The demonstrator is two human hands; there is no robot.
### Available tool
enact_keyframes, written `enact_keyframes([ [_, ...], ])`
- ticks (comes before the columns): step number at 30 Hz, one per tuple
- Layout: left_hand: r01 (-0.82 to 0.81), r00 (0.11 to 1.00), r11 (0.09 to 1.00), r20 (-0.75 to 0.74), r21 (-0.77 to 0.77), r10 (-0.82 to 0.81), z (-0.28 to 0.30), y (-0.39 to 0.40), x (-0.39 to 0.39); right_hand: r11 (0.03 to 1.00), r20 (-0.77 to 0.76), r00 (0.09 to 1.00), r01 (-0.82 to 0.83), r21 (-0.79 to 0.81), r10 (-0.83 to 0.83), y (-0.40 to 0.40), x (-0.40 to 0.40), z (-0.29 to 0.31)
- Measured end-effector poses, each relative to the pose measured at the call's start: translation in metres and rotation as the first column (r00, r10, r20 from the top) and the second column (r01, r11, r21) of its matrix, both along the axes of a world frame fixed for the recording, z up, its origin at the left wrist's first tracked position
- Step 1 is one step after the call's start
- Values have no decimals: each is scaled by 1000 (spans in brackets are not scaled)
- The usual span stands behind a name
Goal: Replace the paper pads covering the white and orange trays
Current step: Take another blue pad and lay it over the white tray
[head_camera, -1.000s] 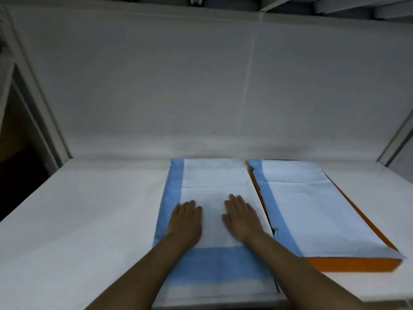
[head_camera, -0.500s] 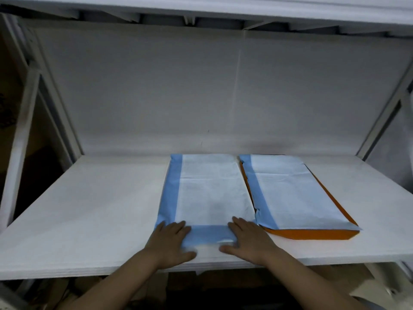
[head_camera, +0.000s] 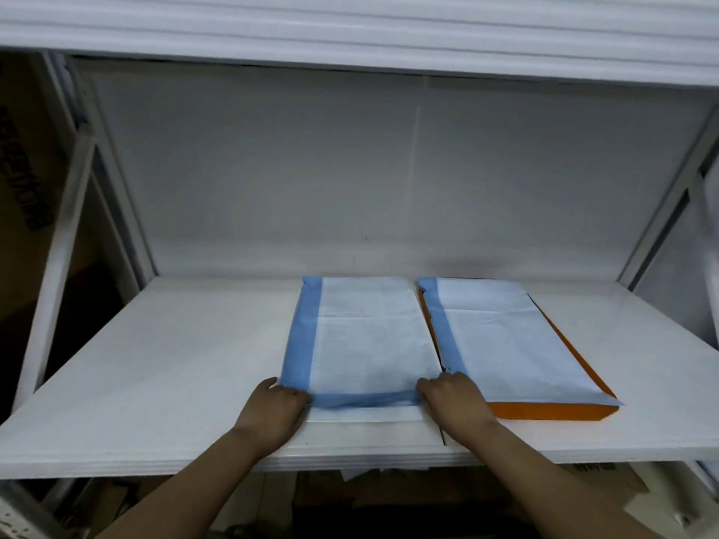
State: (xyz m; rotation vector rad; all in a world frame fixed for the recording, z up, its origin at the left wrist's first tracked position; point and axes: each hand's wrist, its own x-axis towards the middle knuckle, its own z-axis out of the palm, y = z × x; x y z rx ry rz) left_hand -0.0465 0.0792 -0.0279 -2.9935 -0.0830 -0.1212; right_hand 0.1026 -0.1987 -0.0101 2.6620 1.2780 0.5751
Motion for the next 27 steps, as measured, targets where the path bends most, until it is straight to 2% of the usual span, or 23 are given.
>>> enact_keyframes([
  [2,-44,999,999,14,24,44,6,-4,3,993,33,999,-24,118,21,-2,-2,0],
  [4,-85,995,996,62,11,84,13,-6,4,968,-18,1000,11,253,-6,-8,-4,-4],
  [6,-82,991,996,110,24,79,16,-7,0,906,-173,979,167,388,-107,-14,-7,-6],
  [7,-68,991,998,118,17,66,17,-7,-1,842,-296,939,299,449,-175,-17,-8,-6],
  [8,-63,991,998,116,14,61,16,-6,-1,772,-481,848,453,445,-220,-17,-11,-1],
  [9,-63,991,998,115,14,61,14,-5,-2,690,-687,697,601,403,-206,-16,-16,7],
  [10,-62,992,998,109,12,60,12,-4,-2,608,-850,517,709,358,-103,-13,-19,14],
  [11,-64,992,998,113,2,63,11,-3,-2,524,-938,341,791,318,54,-10,-19,17],
  [12,-62,991,998,121,1,62,11,-2,-2,452,-959,207,849,274,193,-8,-18,19],
  [16,-11,972,1000,235,3,10,8,1,-3,249,-862,6,956,153,507,-3,-6,19],
  [18,27,964,999,264,-19,-21,6,1,-3,162,-797,-18,982,100,604,-2,3,15],
  [19,47,963,998,269,-44,-34,4,2,-3,203,-830,-15,972,119,557,-3,7,15],
  [21,99,960,985,276,-141,-57,-2,6,-5,349,-920,2,925,151,393,-3,12,15],
  [24,99,964,918,264,-385,7,-8,6,-16,453,-931,-17,877,162,365,1,14,18],
  [25,29,962,867,250,-498,112,-7,4,-19,468,-930,-41,872,145,364,2,15,19],
  [27,-161,905,648,151,-744,398,-6,-1,-23,494,-932,-86,863,107,353,8,15,20],
])
